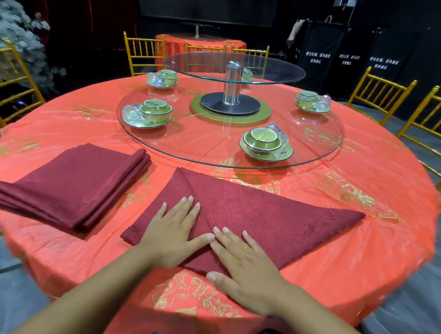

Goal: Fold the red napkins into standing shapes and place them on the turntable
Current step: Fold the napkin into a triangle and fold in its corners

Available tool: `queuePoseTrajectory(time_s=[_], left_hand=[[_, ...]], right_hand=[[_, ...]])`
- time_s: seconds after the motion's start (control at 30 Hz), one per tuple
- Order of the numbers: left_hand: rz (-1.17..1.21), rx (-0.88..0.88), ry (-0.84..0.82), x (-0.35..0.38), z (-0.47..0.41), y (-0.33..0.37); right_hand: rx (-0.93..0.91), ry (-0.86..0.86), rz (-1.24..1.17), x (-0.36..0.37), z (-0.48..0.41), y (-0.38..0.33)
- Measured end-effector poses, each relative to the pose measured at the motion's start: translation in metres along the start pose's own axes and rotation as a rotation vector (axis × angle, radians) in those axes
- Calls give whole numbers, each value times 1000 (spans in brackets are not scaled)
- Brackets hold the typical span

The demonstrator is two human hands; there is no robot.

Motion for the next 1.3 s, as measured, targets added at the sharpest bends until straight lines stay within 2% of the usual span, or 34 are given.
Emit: queuePoseTrajectory(time_s=[0.1, 0.33, 0.5, 0.73, 0.93, 1.07, 1.13, 1.23, 1.3], left_hand=[[-30, -2, -12, 0, 0, 0], [-57, -6, -25, -1, 1, 0], [-53, -5, -29, -2, 1, 1], [-39, -8, -32, -5, 2, 3], [-46, -8, -24, -5, 3, 4], [-48, -5, -18, -4, 2, 2], [-55, -4, -15, -3, 1, 2], [-55, -4, -11, -2, 0, 1], [-53, -3, -6, -1, 1, 1]], right_hand=[[105, -2, 18, -3, 13, 33], [543, -17, -8, -10, 56, 167], [719, 61, -84, -18, 78, 219], [724, 274, -40, -53, 84, 233], [766, 239, -9, -69, 79, 242], [783, 105, 23, -82, 74, 245], [766, 19, -102, -91, 70, 244], [665, -3, -576, -109, 59, 231], [535, 20, -855, -119, 45, 209]])
Point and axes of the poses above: each hand's wrist, its own z-axis away from the middle knuckle, its own x-axis out of the palm, y = z × x, the point moved 4 cm from there along -z, towards the middle knuckle, and after that the axes turned 8 degrees about -y, right-handed, at the moved point
